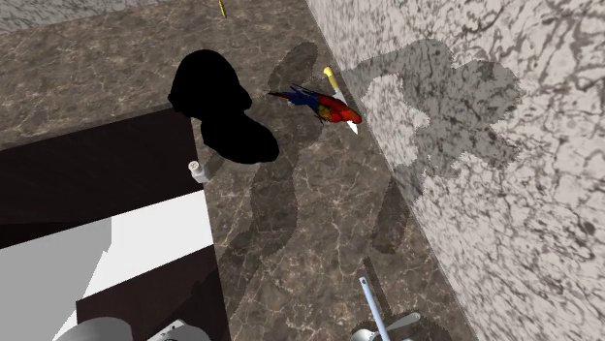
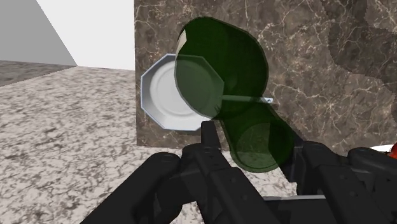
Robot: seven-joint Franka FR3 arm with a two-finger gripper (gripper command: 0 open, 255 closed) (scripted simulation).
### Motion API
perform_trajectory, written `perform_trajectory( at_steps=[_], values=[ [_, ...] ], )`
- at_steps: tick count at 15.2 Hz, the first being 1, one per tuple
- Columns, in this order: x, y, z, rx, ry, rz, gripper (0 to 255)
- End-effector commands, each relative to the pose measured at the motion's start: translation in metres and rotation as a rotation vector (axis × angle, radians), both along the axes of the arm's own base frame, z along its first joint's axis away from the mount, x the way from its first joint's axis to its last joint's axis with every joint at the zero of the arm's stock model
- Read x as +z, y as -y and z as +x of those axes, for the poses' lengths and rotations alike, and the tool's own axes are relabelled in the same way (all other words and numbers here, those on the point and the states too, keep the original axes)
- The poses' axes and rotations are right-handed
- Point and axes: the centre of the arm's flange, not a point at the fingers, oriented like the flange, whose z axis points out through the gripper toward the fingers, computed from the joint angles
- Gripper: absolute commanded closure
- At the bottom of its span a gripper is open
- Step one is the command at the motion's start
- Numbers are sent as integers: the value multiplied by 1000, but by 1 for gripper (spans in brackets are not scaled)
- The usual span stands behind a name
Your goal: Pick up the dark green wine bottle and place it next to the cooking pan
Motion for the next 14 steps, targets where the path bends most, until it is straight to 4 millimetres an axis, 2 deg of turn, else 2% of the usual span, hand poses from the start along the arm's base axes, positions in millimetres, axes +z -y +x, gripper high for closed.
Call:
perform_trajectory(
  at_steps=[1, 14],
  values=[
    [-11, -1, -1, 0, 1, -1, 255],
    [-79, -1, -1, 0, 1, -1, 255]
  ],
)
